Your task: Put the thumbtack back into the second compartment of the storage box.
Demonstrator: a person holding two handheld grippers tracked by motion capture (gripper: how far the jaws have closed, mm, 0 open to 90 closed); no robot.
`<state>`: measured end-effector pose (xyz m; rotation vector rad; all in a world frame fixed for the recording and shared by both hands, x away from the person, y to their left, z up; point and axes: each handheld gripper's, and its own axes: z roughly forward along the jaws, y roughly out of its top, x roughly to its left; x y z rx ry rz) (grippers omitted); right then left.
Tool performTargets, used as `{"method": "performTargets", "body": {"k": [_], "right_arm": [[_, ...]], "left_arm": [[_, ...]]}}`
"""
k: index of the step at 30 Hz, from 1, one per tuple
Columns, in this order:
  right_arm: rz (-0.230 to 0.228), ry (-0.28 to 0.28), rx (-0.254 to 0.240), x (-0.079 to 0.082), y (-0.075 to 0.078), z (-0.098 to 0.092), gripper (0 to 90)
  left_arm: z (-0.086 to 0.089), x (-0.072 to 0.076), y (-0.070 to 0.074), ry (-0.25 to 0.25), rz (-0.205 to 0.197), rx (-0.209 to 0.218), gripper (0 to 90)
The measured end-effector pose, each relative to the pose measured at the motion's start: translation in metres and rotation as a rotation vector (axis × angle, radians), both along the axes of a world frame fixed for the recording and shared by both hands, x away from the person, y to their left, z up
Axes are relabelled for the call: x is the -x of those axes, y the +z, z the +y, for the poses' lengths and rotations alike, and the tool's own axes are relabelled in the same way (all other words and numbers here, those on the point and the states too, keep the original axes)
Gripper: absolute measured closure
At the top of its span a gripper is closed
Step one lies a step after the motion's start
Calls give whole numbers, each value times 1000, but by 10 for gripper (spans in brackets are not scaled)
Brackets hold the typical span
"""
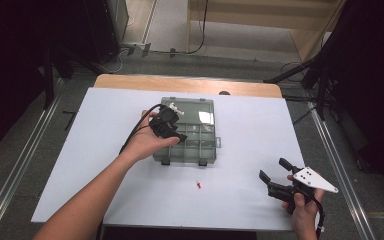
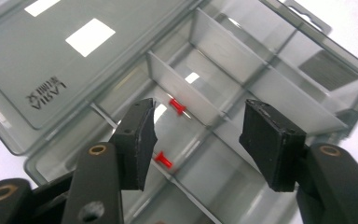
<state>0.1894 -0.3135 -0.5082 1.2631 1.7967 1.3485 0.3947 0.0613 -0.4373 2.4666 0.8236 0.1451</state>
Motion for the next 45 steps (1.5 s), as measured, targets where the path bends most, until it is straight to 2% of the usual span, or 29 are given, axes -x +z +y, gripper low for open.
{"method": "performTargets", "body": {"k": [2,6,11,14,16,19,26,37,45], "right_arm": [[0,1,0,0,0,0,142],[-1,0,1,0,0,0,142],[-2,1,3,0,0,0,142],[0,-1,-2,0,0,1,143],[0,-1,0,0,0,1,142],[-2,0,3,0,1,0,142],[-5,1,5,0,1,0,142],[-5,-1,2,1,1,0,142],[-6,-2,4,1,1,0,142]], "left_arm": [[0,3,0,-4,4,-8,364],[1,8,1,-18,25,12,314],[0,18,1,-33,34,13,243],[-2,23,-1,-39,37,-3,137],[-4,26,-1,-45,40,-2,113],[-6,31,-1,-58,47,-1,17],[-7,39,2,-79,46,6,0],[-12,55,0,-98,47,-8,0],[-15,65,-2,-113,48,-2,0]]}}
